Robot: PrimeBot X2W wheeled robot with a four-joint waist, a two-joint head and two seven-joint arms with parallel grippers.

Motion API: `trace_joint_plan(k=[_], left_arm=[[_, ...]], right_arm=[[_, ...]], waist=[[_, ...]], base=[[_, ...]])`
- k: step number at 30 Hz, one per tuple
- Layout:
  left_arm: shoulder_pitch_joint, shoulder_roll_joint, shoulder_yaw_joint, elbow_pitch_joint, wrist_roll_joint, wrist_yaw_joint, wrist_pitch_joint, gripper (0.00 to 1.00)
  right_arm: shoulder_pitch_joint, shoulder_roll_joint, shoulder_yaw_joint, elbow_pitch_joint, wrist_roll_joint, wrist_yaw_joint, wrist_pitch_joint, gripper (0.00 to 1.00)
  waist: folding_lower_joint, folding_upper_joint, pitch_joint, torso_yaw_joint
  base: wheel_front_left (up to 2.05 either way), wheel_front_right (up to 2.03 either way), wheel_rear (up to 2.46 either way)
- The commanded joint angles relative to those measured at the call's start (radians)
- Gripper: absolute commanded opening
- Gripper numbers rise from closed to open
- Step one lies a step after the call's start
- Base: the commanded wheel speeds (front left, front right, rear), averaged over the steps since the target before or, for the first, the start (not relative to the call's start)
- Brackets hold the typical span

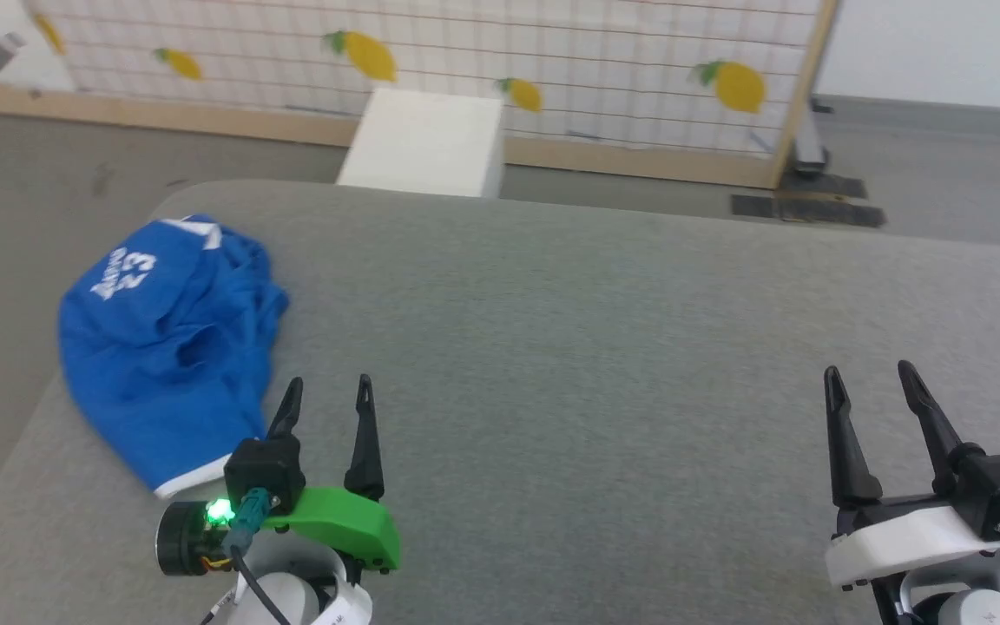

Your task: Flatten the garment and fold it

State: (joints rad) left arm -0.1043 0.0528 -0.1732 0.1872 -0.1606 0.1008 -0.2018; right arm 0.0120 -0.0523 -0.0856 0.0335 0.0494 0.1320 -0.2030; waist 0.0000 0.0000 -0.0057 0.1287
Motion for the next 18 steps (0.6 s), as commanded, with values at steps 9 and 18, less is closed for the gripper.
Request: trace_joint_plan(k=[9, 18], left_arm=[[-0.015, 0.002, 0.005, 0.018, -0.016, 0.017, -0.028, 1.00], [-0.023, 0.001, 0.000, 0.031, -0.025, 0.024, -0.046, 1.00]], right_arm=[[-0.013, 0.002, -0.001, 0.004, 0.013, -0.001, -0.027, 1.00], [-0.018, 0.002, -0.011, 0.005, 0.013, -0.001, -0.045, 1.00]], waist=[[0.0000, 0.0000, 0.009, 0.254], [0.0000, 0.0000, 0.014, 0.442]], base=[[0.00, 0.00, 0.00], [0.00, 0.00, 0.00]])
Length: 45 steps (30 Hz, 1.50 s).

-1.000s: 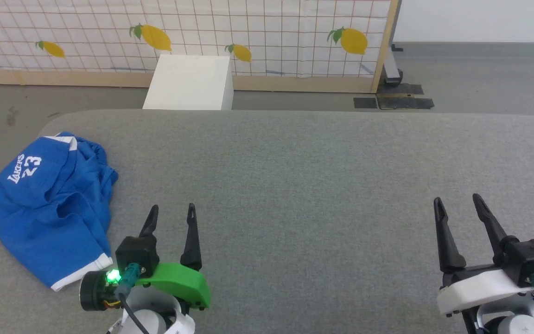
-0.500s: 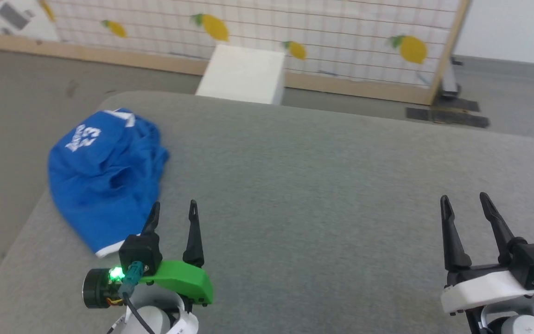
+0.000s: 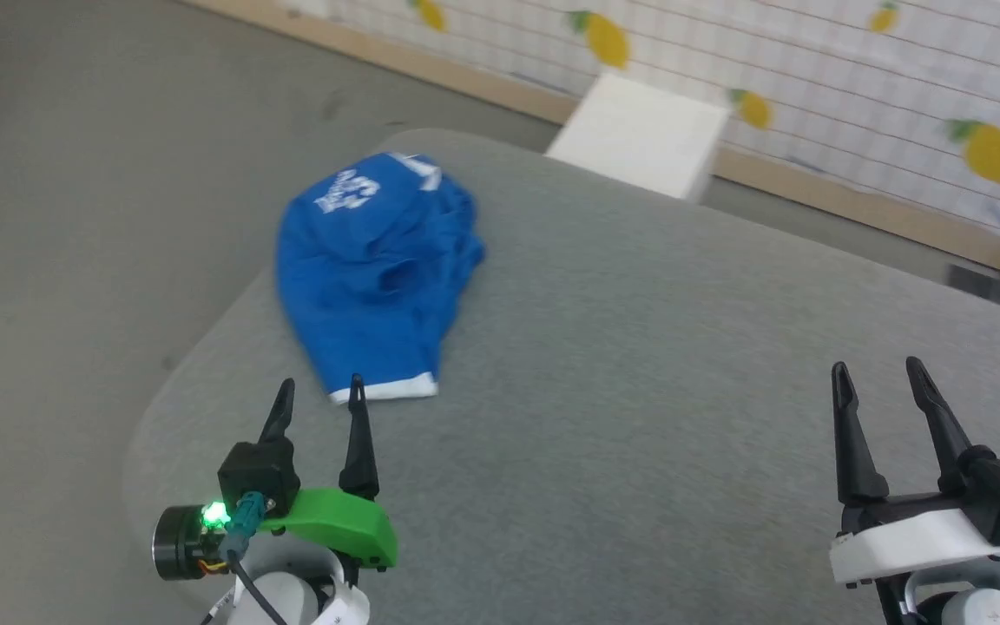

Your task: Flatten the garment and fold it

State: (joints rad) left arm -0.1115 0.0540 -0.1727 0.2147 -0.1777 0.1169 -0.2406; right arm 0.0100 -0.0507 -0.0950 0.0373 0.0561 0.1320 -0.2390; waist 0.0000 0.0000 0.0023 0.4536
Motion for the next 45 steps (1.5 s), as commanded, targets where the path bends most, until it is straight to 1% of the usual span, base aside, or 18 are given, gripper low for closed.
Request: trace_joint_plan(k=[1, 6, 10, 24, 31, 34, 35, 38, 41, 43, 45], left_arm=[[-0.016, 0.000, -0.001, 0.006, -0.009, 0.009, -0.010, 1.00], [-0.015, 0.000, 0.001, 0.013, -0.014, 0.014, -0.020, 1.00], [-0.011, 0.000, 0.005, 0.012, -0.014, 0.013, -0.021, 1.00], [-0.002, -0.002, 0.011, 0.001, -0.017, 0.023, -0.021, 1.00], [-0.019, -0.002, 0.018, -0.003, -0.023, 0.016, -0.021, 1.00], [-0.085, -0.001, 0.024, -0.004, -0.031, -0.001, -0.021, 1.00], [-0.150, 0.001, 0.036, 0.012, -0.047, -0.014, -0.021, 1.00], [-0.263, 0.008, 0.054, 0.051, -0.074, -0.031, -0.001, 1.00], [-0.396, 0.017, 0.075, 0.116, -0.114, -0.056, 0.045, 1.00], [-0.475, 0.021, 0.098, 0.159, -0.161, -0.080, 0.089, 1.00], [-0.548, 0.044, 0.112, 0.205, -0.192, -0.103, 0.151, 1.00]], right_arm=[[-0.017, 0.000, -0.002, 0.001, 0.007, -0.001, -0.011, 1.00], [-0.027, 0.001, -0.001, 0.006, 0.010, -0.001, -0.022, 1.00], [-0.029, 0.001, -0.003, 0.005, 0.006, -0.001, -0.023, 1.00], [-0.026, 0.001, -0.002, 0.006, 0.001, -0.001, -0.023, 1.00], [-0.030, 0.001, -0.007, 0.001, -0.003, -0.001, -0.023, 1.00], [-0.043, 0.001, -0.008, -0.012, -0.018, -0.001, -0.023, 1.00], [-0.061, 0.001, -0.003, -0.020, -0.035, -0.001, -0.023, 1.00], [-0.094, 0.001, 0.004, -0.032, -0.060, -0.001, -0.020, 1.00], [-0.129, 0.001, 0.016, -0.053, -0.085, -0.001, -0.011, 1.00], [-0.155, 0.001, 0.030, -0.066, -0.102, -0.001, -0.004, 1.00], [-0.184, 0.001, 0.046, -0.078, -0.111, -0.001, 0.002, 1.00]], waist=[[0.0000, 0.0000, 0.007, 0.137], [0.0000, 0.0000, 0.010, 0.222], [0.0000, 0.0000, 0.013, 0.251], [0.0000, 0.0000, 0.018, 0.237], [0.0000, 0.0000, 0.037, 0.224], [0.0000, 0.0000, 0.075, 0.216], [0.0000, 0.0000, 0.110, 0.199], [0.0000, 0.0000, 0.171, 0.168], [0.0000, 0.0000, 0.246, 0.127], [0.0000, 0.0000, 0.295, 0.092], [0.0000, 0.0000, 0.343, 0.048]], base=[[0.00, 0.00, 0.00], [0.00, 0.00, 0.00], [-0.02, -0.02, -0.02], [-0.03, -0.03, -0.03], [0.00, 0.00, 0.00], [0.00, 0.00, 0.00], [0.00, 0.00, 0.00], [0.00, 0.00, 0.00], [0.00, 0.00, 0.00], [0.00, 0.00, 0.00], [0.00, 0.00, 0.00]])
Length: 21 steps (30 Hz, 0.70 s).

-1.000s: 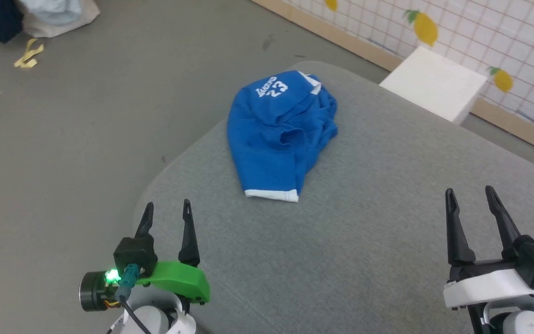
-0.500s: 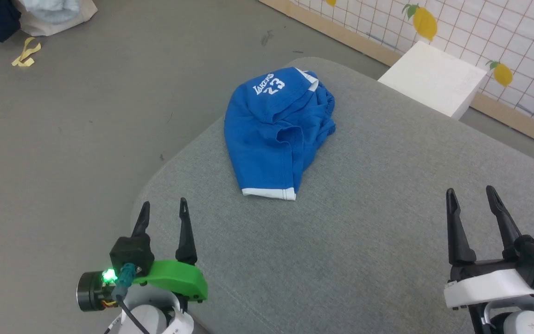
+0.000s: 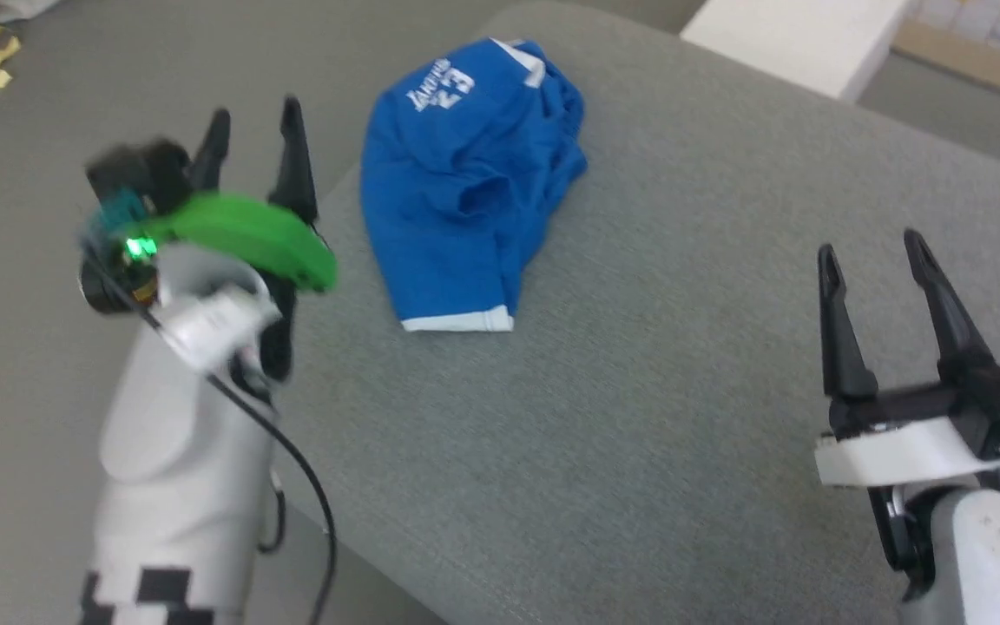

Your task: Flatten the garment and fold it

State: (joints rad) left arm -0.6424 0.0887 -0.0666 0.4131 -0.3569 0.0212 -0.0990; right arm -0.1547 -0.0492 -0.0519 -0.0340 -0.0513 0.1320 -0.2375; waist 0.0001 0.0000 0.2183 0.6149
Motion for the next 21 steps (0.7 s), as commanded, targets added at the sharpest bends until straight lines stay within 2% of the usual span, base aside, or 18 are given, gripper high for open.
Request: trace_joint_plan(k=[1, 7, 12, 16, 17, 21], left_arm=[[-0.047, 0.020, 0.016, 0.025, -0.031, -0.017, 0.039, 1.00], [-0.208, 0.125, 0.043, 0.143, -0.073, -0.048, 0.240, 1.00], [-0.275, 0.192, 0.068, 0.201, -0.114, -0.046, 0.419, 1.00], [-0.291, 0.237, 0.087, 0.221, -0.133, -0.008, 0.549, 1.00], [-0.282, 0.252, 0.102, 0.236, -0.165, 0.024, 0.687, 1.00], [-0.244, 0.289, 0.116, 0.225, -0.195, 0.065, 0.863, 1.00]], right_arm=[[-0.032, -0.001, 0.006, -0.011, -0.006, -0.001, 0.001, 1.00], [-0.095, -0.001, 0.003, -0.022, -0.016, -0.001, -0.004, 1.00], [-0.125, -0.001, 0.003, -0.020, -0.017, -0.001, -0.009, 1.00], [-0.152, -0.001, 0.007, -0.013, -0.010, -0.001, -0.015, 1.00], [-0.165, -0.001, 0.011, -0.012, -0.007, -0.001, -0.018, 1.00], [-0.180, -0.001, 0.016, -0.012, 0.001, -0.001, -0.022, 1.00]], waist=[[-0.0001, 0.0000, 0.147, -0.134], [-0.0001, 0.0000, 0.257, -0.246], [-0.0001, 0.0000, 0.329, -0.320], [-0.0001, 0.0000, 0.372, -0.370], [-0.0001, 0.0000, 0.394, -0.398], [-0.0001, 0.0000, 0.419, -0.429]], base=[[0.00, 0.00, 0.00], [0.00, 0.00, 0.00], [0.00, 0.00, 0.00], [0.00, 0.00, 0.00], [0.00, 0.00, 0.00], [0.00, 0.00, 0.00]])
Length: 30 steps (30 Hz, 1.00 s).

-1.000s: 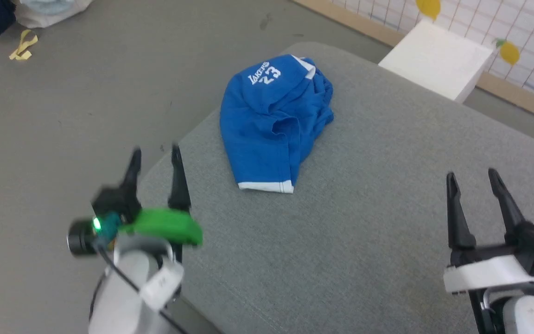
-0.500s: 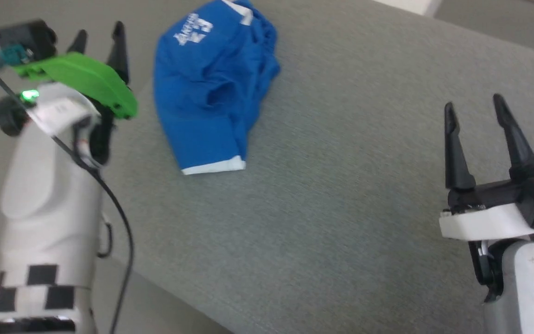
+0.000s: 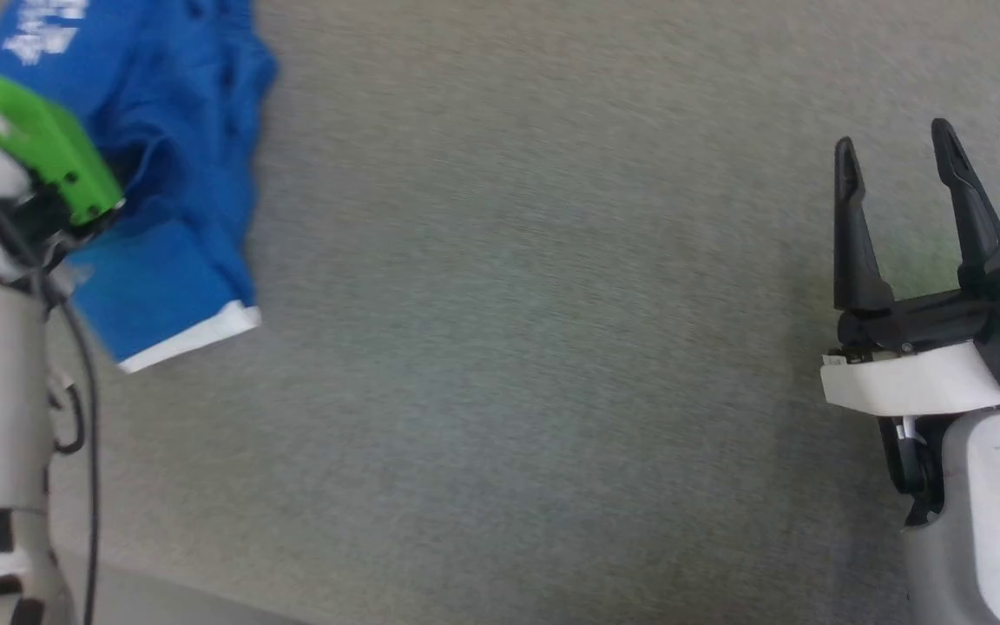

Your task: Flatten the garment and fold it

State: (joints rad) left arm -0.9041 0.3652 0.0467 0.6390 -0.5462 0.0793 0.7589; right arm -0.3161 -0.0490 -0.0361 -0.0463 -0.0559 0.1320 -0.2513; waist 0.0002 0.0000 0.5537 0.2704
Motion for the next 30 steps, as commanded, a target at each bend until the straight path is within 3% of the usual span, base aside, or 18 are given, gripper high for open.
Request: trace_joint_plan(k=[1, 8, 9, 10, 11, 13, 15, 23, 27, 28, 30], left_arm=[[0.028, 0.019, 0.009, -0.008, -0.013, 0.020, 0.037, 1.00], [0.152, 0.040, 0.028, -0.135, -0.040, 0.126, 0.245, 0.98], [0.168, 0.041, 0.032, -0.159, -0.043, 0.132, 0.253, 0.73], [0.186, 0.042, 0.035, -0.188, -0.045, 0.138, 0.260, 0.24], [0.200, 0.044, 0.034, -0.211, -0.046, 0.137, 0.264, 0.00], [0.226, 0.048, 0.037, -0.263, -0.045, 0.129, 0.246, 0.00], [0.236, 0.065, 0.044, -0.308, -0.021, 0.114, 0.164, 0.00], [0.173, 0.123, 0.047, -0.320, 0.133, 0.087, -0.281, 0.00], [0.109, 0.140, 0.008, -0.298, 0.188, 0.038, -0.453, 0.00], [0.060, 0.143, -0.030, -0.291, 0.221, 0.006, -0.549, 0.00], [0.028, 0.140, -0.062, -0.286, 0.240, -0.024, -0.605, 0.00]], right_arm=[[-0.019, -0.001, 0.001, 0.001, 0.008, -0.001, -0.008, 1.00], [-0.011, -0.001, -0.001, 0.007, 0.025, -0.001, -0.010, 1.00], [-0.010, -0.001, -0.001, 0.006, 0.027, -0.001, -0.010, 1.00], [-0.011, -0.001, -0.002, 0.003, 0.029, -0.001, -0.010, 1.00], [-0.012, -0.001, -0.003, 0.002, 0.031, -0.001, -0.010, 1.00], [-0.011, -0.001, -0.005, 0.001, 0.033, -0.001, -0.010, 1.00], [-0.008, -0.001, -0.007, 0.001, 0.035, -0.001, -0.010, 1.00], [0.008, -0.001, -0.020, 0.012, 0.037, -0.001, -0.010, 1.00], [0.035, -0.001, -0.030, 0.025, 0.049, -0.001, -0.010, 1.00], [0.062, -0.001, -0.046, 0.033, 0.067, -0.001, -0.010, 1.00], [0.084, -0.001, -0.056, 0.041, 0.084, -0.001, -0.010, 1.00]], waist=[[-0.0002, 0.0000, 0.087, -0.089], [-0.0002, 0.0000, 0.082, -0.109], [-0.0002, 0.0000, 0.080, -0.110], [-0.0002, 0.0000, 0.079, -0.112], [-0.0002, 0.0000, 0.077, -0.113], [-0.0002, 0.0000, 0.070, -0.112], [-0.0002, 0.0000, 0.061, -0.109], [-0.0002, 0.0000, -0.052, -0.091], [-0.0002, 0.0000, -0.135, -0.089], [-0.0002, 0.0000, -0.200, -0.090], [-0.0002, 0.0000, -0.248, -0.095]], base=[[0.00, 0.00, 0.00], [0.00, 0.00, 0.00], [0.00, 0.00, 0.00], [0.00, 0.00, 0.00], [0.00, 0.00, 0.00], [0.00, 0.00, 0.00], [0.00, 0.00, 0.00], [0.00, 0.00, 0.00], [0.00, 0.00, 0.00], [0.00, 0.00, 0.00], [0.00, 0.00, 0.00]])
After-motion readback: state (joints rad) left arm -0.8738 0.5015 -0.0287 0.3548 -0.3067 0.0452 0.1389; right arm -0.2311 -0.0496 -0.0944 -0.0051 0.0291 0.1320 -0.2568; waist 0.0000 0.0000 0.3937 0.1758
